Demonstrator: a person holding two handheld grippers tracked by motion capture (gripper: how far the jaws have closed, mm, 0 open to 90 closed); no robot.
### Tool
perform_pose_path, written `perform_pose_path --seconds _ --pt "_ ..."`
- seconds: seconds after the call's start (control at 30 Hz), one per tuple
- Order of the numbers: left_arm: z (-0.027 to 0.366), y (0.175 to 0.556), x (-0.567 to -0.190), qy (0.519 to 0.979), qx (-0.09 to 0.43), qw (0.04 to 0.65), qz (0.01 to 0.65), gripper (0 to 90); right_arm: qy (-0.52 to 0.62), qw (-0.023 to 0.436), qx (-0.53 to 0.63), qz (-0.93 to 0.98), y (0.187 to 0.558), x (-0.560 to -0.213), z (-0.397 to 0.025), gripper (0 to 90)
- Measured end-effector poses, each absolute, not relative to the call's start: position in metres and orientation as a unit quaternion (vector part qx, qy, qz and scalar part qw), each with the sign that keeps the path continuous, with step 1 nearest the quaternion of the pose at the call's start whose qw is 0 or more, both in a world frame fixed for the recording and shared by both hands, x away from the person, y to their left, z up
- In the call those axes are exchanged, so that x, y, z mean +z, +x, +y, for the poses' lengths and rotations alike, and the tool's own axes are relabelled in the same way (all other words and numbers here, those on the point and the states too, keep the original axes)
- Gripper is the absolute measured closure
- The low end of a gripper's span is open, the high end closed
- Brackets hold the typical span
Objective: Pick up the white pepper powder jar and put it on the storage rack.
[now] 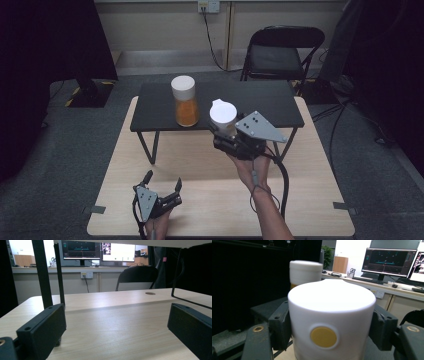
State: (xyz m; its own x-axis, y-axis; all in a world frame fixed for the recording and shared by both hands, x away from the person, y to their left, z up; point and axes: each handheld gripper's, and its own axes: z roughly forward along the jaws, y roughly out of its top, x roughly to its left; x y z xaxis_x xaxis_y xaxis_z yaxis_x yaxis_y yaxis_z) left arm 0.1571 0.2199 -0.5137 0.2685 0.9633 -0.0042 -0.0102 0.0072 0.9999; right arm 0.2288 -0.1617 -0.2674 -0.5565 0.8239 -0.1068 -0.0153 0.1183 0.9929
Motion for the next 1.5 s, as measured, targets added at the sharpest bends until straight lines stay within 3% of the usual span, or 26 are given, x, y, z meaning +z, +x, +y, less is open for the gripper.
perform_pose_path --seconds 0.67,1.5 --pt "0.220 0.157 -0.514 0.558 0.429 0.568 0.426 0.9 0.366 0.377 0.563 0.638 0.281 -0.251 -0.136 30.0" --pt "0.219 0.157 -0.514 0.558 0.430 0.568 0.427 0.7 0.380 0.365 0.579 0.621 0.296 -0.266 -0.142 30.0"
